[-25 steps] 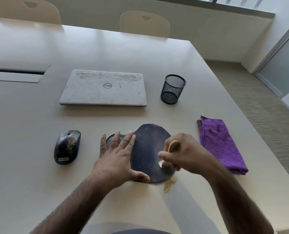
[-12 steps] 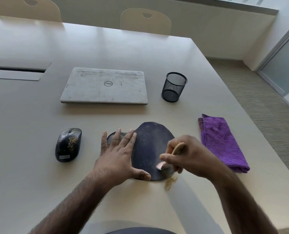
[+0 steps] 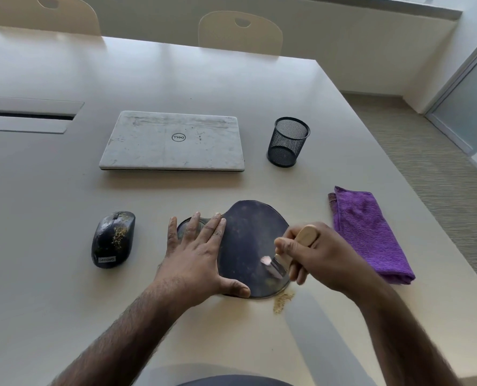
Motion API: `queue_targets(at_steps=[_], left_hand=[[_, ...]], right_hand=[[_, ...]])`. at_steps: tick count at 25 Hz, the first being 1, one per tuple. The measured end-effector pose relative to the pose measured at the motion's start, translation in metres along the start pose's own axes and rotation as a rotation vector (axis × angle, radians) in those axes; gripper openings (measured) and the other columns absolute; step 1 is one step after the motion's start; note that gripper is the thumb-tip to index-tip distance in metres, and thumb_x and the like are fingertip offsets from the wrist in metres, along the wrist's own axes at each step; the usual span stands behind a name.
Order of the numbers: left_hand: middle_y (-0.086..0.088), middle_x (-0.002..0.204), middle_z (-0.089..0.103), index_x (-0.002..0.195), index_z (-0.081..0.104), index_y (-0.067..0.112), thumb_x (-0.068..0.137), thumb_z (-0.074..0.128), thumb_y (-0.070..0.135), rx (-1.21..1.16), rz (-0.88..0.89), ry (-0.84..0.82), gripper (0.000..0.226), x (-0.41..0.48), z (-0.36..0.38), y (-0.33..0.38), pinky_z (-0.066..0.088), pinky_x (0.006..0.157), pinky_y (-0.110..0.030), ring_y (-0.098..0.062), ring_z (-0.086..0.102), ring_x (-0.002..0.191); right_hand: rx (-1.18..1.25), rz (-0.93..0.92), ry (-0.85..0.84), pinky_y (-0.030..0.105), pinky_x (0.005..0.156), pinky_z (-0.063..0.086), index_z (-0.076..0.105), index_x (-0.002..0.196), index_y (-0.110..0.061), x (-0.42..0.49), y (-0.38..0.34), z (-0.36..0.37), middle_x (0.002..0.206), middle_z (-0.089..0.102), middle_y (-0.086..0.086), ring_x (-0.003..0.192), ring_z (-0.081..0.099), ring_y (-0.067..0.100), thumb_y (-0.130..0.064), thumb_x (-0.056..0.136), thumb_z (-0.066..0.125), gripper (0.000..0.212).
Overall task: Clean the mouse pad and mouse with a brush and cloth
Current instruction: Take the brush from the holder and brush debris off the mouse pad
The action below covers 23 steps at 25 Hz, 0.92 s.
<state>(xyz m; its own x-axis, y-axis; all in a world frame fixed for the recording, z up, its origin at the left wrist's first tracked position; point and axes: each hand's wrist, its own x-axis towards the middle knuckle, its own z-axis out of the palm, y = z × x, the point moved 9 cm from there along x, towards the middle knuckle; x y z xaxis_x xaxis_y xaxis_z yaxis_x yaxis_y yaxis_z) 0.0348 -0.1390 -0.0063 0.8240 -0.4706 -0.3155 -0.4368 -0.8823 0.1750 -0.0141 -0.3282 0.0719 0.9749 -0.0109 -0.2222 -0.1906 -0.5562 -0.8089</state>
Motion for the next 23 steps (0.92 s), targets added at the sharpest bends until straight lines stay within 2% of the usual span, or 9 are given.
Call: queue_targets(at_steps=[2, 6, 8, 10, 13, 18, 23], left_hand=[[0.011, 0.167, -0.026, 0.159, -0.022, 0.026, 0.058, 0.033, 0.104, 0.001, -0.001, -0.007, 0.139, 0.0, 0.001, 0.0, -0.025, 0.116, -0.06, -0.021, -0.036, 0.149], [0.009, 0.167, -0.027, 0.158, -0.023, 0.025, 0.059, 0.033, 0.102, 0.004, 0.0, -0.009, 0.138, 0.0, 0.001, -0.001, -0.025, 0.116, -0.06, -0.022, -0.038, 0.148], [0.009, 0.167, -0.027, 0.158, -0.023, 0.025, 0.059, 0.035, 0.103, 0.0, 0.001, -0.007, 0.139, 0.0, 0.0, -0.001, -0.025, 0.116, -0.06, -0.021, -0.038, 0.148], [0.01, 0.167, -0.026, 0.159, -0.023, 0.025, 0.059, 0.035, 0.103, 0.0, 0.004, -0.001, 0.139, 0.0, 0.0, 0.0, -0.024, 0.116, -0.06, -0.021, -0.037, 0.148], [0.01, 0.167, -0.025, 0.159, -0.022, 0.025, 0.058, 0.035, 0.104, -0.003, 0.005, 0.004, 0.14, 0.0, 0.001, -0.001, -0.022, 0.117, -0.061, -0.021, -0.036, 0.149], [0.01, 0.167, -0.025, 0.159, -0.021, 0.024, 0.06, 0.036, 0.103, -0.005, 0.009, 0.004, 0.14, 0.0, 0.001, -0.001, -0.023, 0.117, -0.06, -0.022, -0.036, 0.148], [0.01, 0.168, -0.023, 0.16, -0.02, 0.024, 0.058, 0.035, 0.104, 0.001, 0.008, 0.012, 0.141, 0.001, 0.001, -0.001, -0.021, 0.118, -0.06, -0.022, -0.034, 0.15]], right_hand=[[-0.066, 0.052, -0.089, 0.034, 0.055, 0.061, 0.07, 0.08, -0.003, -0.004, -0.003, 0.002, 0.063, 0.072, 0.016, 0.055, 0.073, 0.027, -0.024, 0.1, 0.063, 0.03], [0.021, -0.01, 0.02, 0.049, 0.068, 0.065, 0.075, 0.086, -0.006, 0.006, -0.019, -0.004, 0.07, 0.074, 0.017, 0.065, 0.076, 0.031, -0.015, 0.098, 0.066, 0.018], [0.033, -0.009, 0.022, 0.051, 0.072, 0.065, 0.076, 0.087, -0.007, 0.01, -0.018, 0.003, 0.072, 0.075, 0.015, 0.068, 0.077, 0.03, -0.012, 0.097, 0.067, 0.014], [-0.005, 0.033, -0.041, 0.047, 0.071, 0.066, 0.076, 0.086, -0.005, 0.006, -0.013, 0.01, 0.072, 0.075, 0.018, 0.068, 0.077, 0.03, -0.01, 0.097, 0.066, 0.015], [-0.034, 0.08, -0.14, 0.031, 0.063, 0.063, 0.076, 0.087, -0.003, -0.004, -0.013, 0.008, 0.073, 0.076, 0.02, 0.068, 0.076, 0.029, -0.007, 0.097, 0.064, 0.016], [0.057, 0.013, 0.052, 0.035, 0.065, 0.063, 0.079, 0.087, -0.005, 0.003, -0.013, -0.016, 0.074, 0.076, 0.018, 0.068, 0.076, 0.028, -0.004, 0.094, 0.07, 0.011], [-0.066, 0.05, -0.138, 0.032, 0.066, 0.063, 0.081, 0.087, -0.011, -0.011, -0.007, -0.004, 0.074, 0.077, 0.01, 0.07, 0.076, 0.025, -0.005, 0.091, 0.072, 0.012]])
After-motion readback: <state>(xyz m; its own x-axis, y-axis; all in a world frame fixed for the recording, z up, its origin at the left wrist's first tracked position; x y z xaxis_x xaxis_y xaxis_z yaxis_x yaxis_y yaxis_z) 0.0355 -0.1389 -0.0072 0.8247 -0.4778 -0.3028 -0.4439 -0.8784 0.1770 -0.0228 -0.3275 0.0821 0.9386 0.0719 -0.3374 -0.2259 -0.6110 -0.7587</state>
